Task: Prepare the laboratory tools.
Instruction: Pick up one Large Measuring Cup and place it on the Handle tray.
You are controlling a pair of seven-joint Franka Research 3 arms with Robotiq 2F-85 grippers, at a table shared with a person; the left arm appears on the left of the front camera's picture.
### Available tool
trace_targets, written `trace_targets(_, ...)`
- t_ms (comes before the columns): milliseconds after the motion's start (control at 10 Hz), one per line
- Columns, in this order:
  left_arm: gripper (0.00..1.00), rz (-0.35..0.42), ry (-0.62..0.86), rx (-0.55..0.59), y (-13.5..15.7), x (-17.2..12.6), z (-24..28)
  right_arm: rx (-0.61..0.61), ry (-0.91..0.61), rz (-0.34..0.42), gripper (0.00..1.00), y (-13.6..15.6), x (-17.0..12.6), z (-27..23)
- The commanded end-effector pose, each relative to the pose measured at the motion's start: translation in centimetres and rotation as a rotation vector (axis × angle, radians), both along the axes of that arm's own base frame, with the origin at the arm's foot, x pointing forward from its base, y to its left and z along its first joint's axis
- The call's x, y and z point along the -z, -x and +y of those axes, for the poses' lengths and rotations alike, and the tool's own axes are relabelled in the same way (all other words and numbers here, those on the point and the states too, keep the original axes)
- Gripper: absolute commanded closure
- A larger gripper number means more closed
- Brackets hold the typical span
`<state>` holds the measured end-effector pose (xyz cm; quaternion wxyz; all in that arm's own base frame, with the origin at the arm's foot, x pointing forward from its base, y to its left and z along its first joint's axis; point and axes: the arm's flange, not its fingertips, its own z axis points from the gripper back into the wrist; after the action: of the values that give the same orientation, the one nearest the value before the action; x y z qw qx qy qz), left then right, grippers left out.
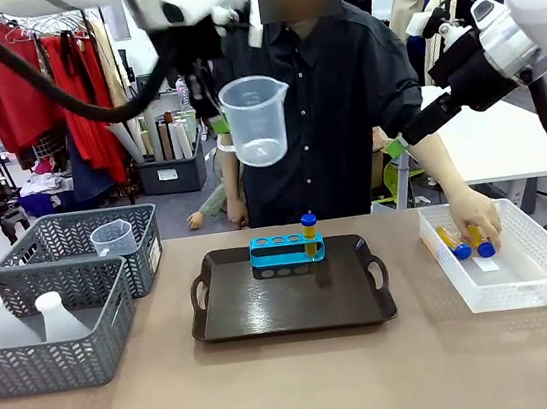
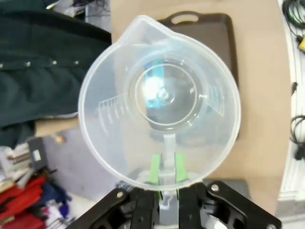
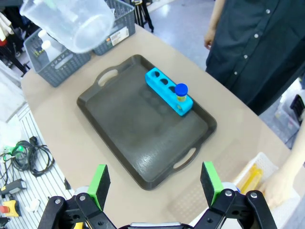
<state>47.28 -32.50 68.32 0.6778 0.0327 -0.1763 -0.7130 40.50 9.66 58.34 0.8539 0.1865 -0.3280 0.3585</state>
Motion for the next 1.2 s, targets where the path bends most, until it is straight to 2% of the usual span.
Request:
trace_targets(0,1.00,-0.016,-0.061,0.080,-0.8,2.7,-2.7,-0.004,-0.013,0.002,0.00,0.0,-0.1,0.0)
trace_targets(100,1.00,-0.028,-0.084,0.096,-1.4,4.9,-3.8,-0.004,-0.013,0.002,0.00,0.0,-0.1,0.0)
trace_targets(200,1.00,-0.004,-0.089,0.130,-2.1,7.2,-4.9,-0.004,-0.013,0.002,0.00,0.0,-0.1,0.0)
trace_targets(500,1.00,-0.029,-0.115,0.232,-3.0,13.3,-7.0,-0.004,-0.013,0.002,0.00,0.0,-0.1,0.0)
trace_targets(700,1.00,-0.007,-0.102,0.234,-3.6,16.5,-7.5,-0.004,-0.013,0.002,0.00,0.0,-0.1,0.0)
trace_targets(900,1.00,0.020,-0.073,0.242,-3.3,17.5,-8.1,-0.004,-0.013,0.002,0.00,0.0,-0.1,0.0)
trace_targets(1000,1.00,0.016,-0.052,0.223,-2.7,15.7,-7.3,-0.004,-0.013,0.002,0.00,0.0,-0.1,0.0)
trace_targets(1100,1.00,0.025,-0.097,0.224,-4.2,18.0,-8.8,-0.004,-0.013,0.002,0.00,0.0,-0.1,0.0)
